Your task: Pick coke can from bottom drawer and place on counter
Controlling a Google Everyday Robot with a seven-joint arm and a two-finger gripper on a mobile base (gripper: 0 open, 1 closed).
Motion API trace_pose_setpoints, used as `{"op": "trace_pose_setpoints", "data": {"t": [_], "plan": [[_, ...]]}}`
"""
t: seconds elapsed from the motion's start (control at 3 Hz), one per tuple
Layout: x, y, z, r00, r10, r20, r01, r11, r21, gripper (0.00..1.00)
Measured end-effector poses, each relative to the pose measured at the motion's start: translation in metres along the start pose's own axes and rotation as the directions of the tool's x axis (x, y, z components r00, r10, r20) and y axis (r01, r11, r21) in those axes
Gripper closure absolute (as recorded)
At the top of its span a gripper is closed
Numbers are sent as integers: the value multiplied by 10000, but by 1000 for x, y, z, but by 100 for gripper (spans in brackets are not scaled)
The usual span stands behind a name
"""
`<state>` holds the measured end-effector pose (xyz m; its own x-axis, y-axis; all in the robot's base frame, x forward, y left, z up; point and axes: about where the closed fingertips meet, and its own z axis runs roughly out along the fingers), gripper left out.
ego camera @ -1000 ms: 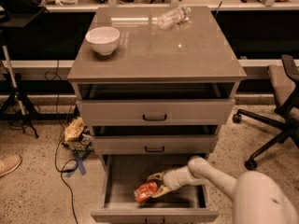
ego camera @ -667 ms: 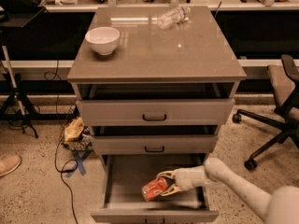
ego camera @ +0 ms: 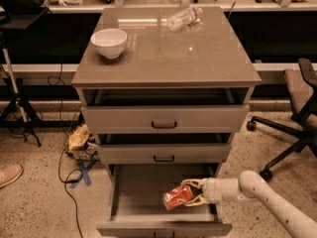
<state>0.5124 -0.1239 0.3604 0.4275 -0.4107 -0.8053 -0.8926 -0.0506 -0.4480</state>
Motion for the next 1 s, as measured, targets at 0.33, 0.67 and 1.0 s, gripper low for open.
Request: {"op": "trace_pose_setpoints", "data": {"t": [0.33, 0.67, 1.0], "plan": [[-9, -4, -5, 9999, 11, 133, -12, 10000, 40, 100], [-75, -20, -55, 9979, -572, 296, 541, 9937, 984, 100], [-134, -22, -99, 9939, -1098, 102, 1071, 9833, 1471, 100]]}}
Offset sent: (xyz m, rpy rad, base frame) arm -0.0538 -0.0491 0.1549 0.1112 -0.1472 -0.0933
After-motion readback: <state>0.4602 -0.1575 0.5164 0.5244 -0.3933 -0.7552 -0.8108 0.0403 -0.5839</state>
